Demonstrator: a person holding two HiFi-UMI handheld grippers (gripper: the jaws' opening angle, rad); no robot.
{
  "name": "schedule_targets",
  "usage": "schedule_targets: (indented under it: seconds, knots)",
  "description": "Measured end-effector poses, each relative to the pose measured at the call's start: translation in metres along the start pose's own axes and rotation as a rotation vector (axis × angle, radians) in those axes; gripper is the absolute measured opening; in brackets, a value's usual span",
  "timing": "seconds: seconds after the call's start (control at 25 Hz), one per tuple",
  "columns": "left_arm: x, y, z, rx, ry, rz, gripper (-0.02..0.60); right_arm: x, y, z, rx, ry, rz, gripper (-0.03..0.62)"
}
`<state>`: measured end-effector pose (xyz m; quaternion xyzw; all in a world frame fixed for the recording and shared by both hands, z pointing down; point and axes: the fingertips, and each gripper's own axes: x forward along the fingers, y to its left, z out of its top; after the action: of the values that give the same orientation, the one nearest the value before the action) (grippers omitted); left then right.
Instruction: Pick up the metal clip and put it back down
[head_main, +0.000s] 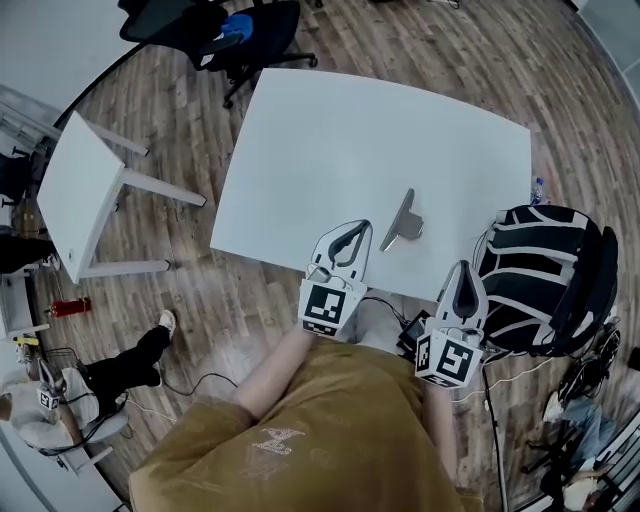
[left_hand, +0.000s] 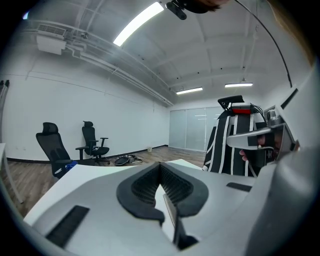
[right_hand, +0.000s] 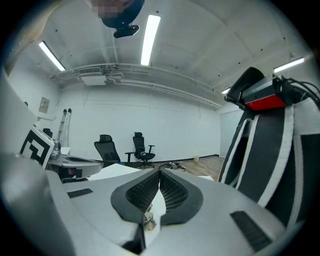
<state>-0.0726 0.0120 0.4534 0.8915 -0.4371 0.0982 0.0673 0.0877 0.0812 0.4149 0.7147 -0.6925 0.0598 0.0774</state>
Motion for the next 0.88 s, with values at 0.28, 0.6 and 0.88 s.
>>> schedule_targets:
  seconds: [0.28, 0.6, 0.88]
  knots:
    - [0.023, 0.005, 0.001, -0.002, 0.014, 0.012, 0.002, 0.028, -0.009, -0.001, 0.025, 0.02, 0.032, 0.009]
    - [0.048, 0.005, -0.01, 0.001, 0.05, 0.014, 0.002, 0.054, -0.019, -0.017, 0.055, 0.064, 0.061, 0.009]
    - [0.064, 0.007, -0.022, -0.003, 0.091, 0.028, 0.002, 0.075, -0.02, -0.035, 0.072, 0.108, 0.085, 0.009]
